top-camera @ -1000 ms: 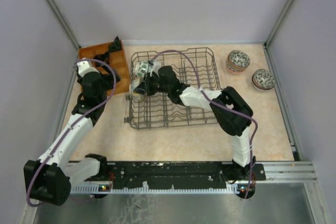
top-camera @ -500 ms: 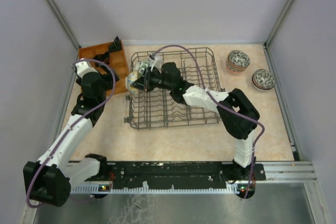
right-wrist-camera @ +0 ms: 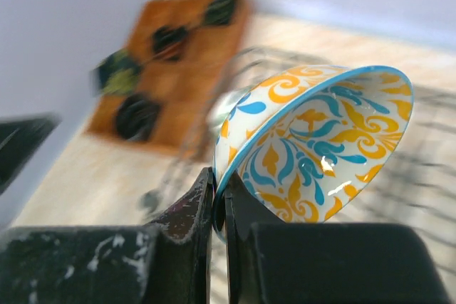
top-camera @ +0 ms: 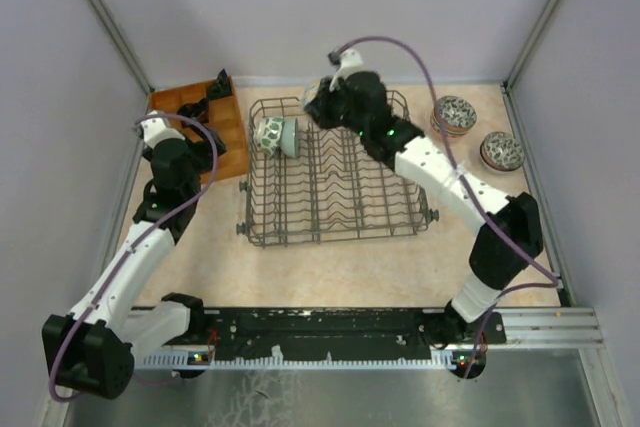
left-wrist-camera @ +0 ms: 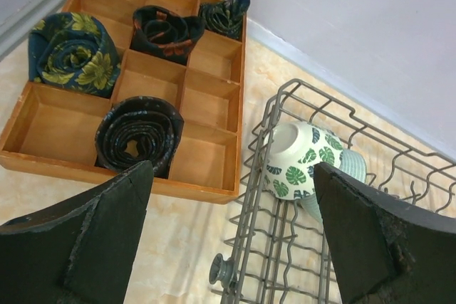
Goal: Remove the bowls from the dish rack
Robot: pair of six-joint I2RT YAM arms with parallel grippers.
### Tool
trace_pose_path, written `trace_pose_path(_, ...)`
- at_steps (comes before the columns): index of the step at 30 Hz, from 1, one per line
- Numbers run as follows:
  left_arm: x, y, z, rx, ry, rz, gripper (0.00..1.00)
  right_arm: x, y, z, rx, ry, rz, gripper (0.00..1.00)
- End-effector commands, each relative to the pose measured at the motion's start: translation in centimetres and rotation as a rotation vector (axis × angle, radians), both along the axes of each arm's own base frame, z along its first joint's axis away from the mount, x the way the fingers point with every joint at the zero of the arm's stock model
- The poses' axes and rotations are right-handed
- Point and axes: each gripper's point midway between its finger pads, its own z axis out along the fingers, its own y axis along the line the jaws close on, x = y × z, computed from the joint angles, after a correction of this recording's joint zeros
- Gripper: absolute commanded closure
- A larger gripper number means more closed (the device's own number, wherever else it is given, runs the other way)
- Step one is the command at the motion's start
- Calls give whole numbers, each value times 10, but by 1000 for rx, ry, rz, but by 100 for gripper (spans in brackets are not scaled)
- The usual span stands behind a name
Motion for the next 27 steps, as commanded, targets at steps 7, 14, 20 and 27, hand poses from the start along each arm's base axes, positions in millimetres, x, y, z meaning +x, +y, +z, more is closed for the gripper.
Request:
trace_pose_path(7,16,-24,8,-15,6,-114,1,82,-274,71,-467,6,-657,100)
trace_pose_path(14,25,-27,9,-16,10,-120,1,97,-371,26,-628,243,-805,100)
trace_pose_path(20,38,-30,11,-18,20,-114,1,94,-414,-8,-699,351,-893,100)
trace_pose_path(27,49,-35,9,-15,35,-128,1,88,-446,-52,-738,465,-927,100)
